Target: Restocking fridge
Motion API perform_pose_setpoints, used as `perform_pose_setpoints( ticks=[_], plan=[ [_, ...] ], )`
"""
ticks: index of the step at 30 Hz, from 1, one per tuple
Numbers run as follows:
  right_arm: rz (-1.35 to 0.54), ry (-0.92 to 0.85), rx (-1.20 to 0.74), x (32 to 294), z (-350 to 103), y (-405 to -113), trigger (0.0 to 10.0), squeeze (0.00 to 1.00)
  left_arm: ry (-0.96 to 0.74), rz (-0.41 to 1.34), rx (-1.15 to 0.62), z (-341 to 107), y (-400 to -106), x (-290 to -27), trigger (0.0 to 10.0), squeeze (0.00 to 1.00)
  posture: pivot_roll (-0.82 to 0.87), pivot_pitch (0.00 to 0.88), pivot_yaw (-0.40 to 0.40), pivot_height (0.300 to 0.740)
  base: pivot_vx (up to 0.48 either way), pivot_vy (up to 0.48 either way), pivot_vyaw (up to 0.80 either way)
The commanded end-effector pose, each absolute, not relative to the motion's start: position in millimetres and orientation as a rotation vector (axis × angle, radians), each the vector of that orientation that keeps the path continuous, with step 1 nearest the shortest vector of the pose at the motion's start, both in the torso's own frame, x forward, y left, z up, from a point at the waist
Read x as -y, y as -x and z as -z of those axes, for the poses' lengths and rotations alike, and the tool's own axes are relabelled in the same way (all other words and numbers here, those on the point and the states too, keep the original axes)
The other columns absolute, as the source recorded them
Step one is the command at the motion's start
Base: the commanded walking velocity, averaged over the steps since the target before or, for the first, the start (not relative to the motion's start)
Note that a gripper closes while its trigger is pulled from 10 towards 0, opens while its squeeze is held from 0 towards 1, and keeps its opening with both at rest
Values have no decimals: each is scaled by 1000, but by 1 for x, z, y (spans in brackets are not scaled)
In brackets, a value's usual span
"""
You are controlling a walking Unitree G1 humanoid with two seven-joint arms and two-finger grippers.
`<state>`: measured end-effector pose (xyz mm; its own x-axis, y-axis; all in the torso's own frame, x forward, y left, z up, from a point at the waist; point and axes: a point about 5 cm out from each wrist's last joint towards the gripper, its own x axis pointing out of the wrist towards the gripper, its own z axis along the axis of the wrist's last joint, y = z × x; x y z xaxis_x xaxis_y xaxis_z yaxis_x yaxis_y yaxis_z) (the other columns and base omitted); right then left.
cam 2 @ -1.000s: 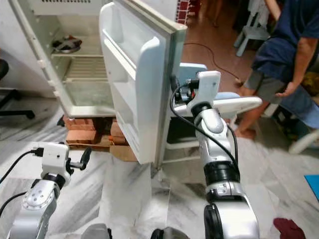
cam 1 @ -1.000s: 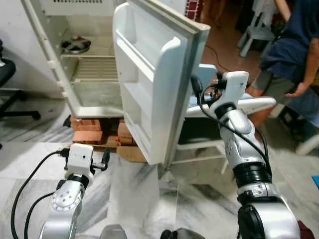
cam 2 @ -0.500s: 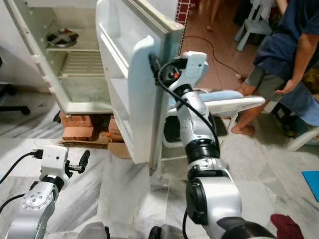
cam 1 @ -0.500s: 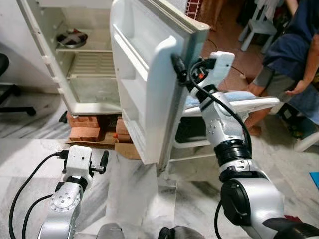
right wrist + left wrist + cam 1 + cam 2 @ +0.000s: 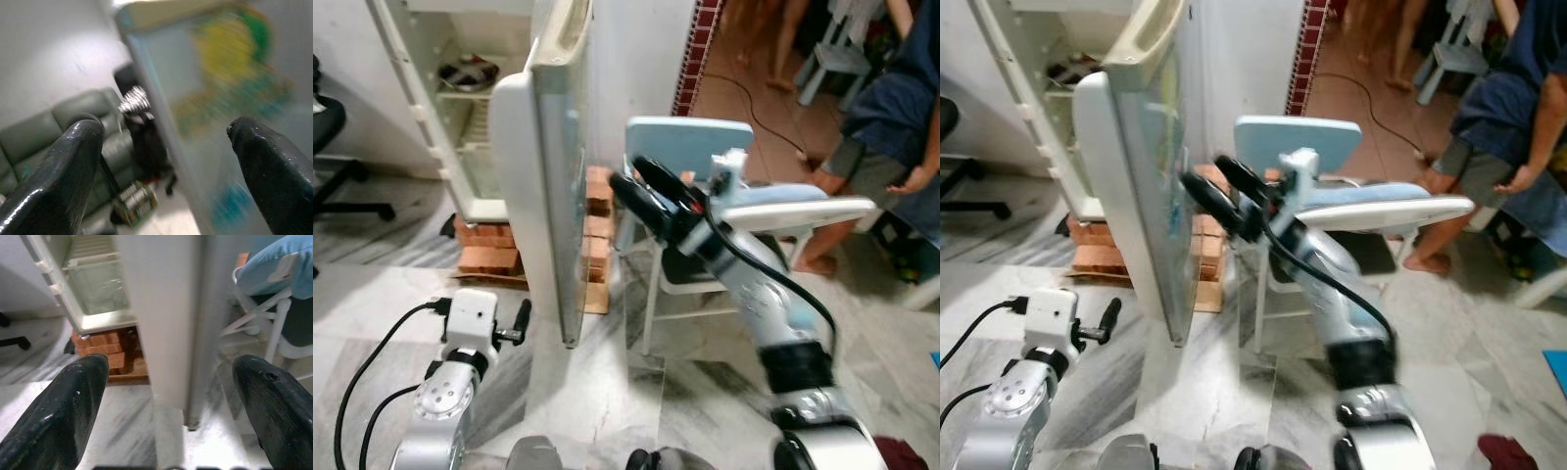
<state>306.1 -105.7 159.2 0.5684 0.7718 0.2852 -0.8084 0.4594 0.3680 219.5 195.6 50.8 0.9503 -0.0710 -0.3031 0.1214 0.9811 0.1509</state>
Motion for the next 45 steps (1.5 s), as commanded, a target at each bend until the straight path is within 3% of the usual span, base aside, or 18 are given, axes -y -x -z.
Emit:
perform_pose_setpoints(
  ticks=[1,7,8,10,19,31,45],
  plan=[
    [-970,-478,76,115,-162,-300,10000,0,-185,118,-281,-55,-223,-193,10000,0,103,42,-81,740,0,0,0],
    [-772,-327,-6,138,-134,-289,10000,0,-188,121,-256,-58,-230,-193,10000,0,88,29,-78,740,0,0,0],
    [-587,-311,-10,146,-125,-292,10000,0,-184,117,-245,-59,-232,-193,10000,0,83,20,-77,740,0,0,0],
    [-451,-317,-13,152,-119,-293,10000,0,-178,116,-233,-61,-234,-192,10000,0,83,20,-77,740,0,0,0],
    [-198,-229,-38,149,-97,-269,10000,0,-178,111,-237,-60,-239,-192,10000,0,63,0,-62,740,0,30,0],
    [-87,-161,-47,157,-86,-264,10000,0,-180,133,-235,-58,-244,-188,10000,0,53,0,-54,740,0,462,-680],
    [-93,-172,-42,151,-84,-267,10000,0,-188,136,-205,-58,-243,-186,10000,0,62,0,-57,740,0,440,0]
  ],
)
